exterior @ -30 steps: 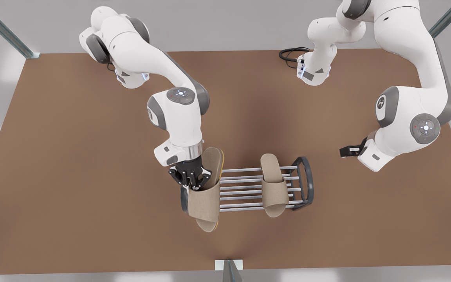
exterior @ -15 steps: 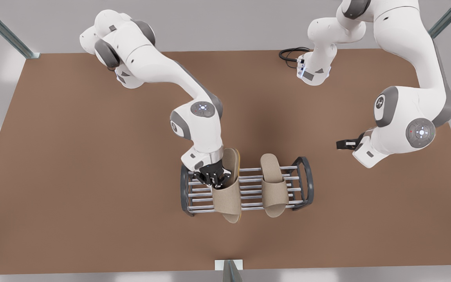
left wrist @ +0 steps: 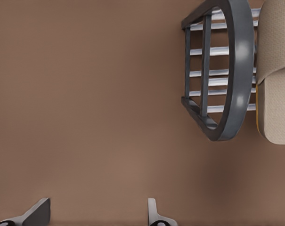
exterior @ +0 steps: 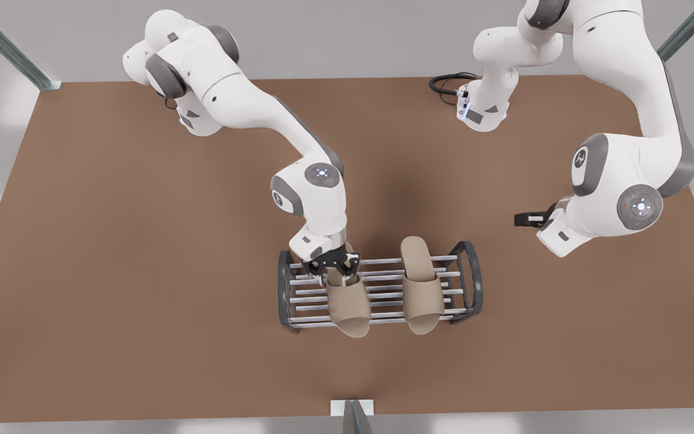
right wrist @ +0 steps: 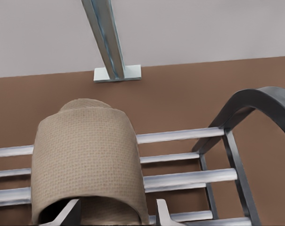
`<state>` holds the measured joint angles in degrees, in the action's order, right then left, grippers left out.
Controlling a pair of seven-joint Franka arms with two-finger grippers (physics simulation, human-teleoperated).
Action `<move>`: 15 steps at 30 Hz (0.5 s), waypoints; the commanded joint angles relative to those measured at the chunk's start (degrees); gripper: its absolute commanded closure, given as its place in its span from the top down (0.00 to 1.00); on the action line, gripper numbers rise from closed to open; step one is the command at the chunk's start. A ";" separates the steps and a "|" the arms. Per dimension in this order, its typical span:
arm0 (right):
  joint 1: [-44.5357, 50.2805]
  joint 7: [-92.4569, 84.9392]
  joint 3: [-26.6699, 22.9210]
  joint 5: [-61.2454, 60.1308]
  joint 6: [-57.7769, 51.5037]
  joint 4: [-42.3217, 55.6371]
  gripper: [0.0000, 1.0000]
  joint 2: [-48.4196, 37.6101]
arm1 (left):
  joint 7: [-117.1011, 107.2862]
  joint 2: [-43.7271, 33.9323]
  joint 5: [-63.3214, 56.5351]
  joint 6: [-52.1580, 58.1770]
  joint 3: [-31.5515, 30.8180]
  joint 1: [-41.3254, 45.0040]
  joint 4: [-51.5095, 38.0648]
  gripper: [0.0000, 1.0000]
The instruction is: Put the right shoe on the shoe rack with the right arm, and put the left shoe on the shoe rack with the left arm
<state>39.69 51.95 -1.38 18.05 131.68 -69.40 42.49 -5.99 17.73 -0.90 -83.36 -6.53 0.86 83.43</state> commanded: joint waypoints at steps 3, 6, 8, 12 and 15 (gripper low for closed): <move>0.91 0.88 -0.20 -0.29 2.44 -1.00 1.00 -0.65 | 0.45 -0.07 -0.07 0.13 -0.06 0.54 0.07 1.00; 2.49 3.33 0.15 -0.29 2.18 -1.00 1.00 -2.14 | 0.54 -0.07 -0.07 0.13 -0.06 0.45 0.07 1.00; 5.04 5.71 0.24 -0.29 -0.10 -1.09 1.00 -4.52 | 0.45 -0.07 -0.15 0.22 -0.06 0.45 0.07 1.00; 6.36 5.89 1.38 -1.26 -9.78 -0.56 1.00 -14.09 | 0.54 -0.15 -0.07 0.04 -0.06 0.37 0.16 1.00; -3.13 -8.26 1.47 -10.31 -32.00 5.24 1.00 -21.74 | 0.54 -0.24 -0.06 -0.58 -0.15 0.01 0.07 1.00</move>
<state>38.27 52.92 0.09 12.08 118.49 -65.36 22.37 -5.70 17.59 -0.93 -83.50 -6.65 0.97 83.58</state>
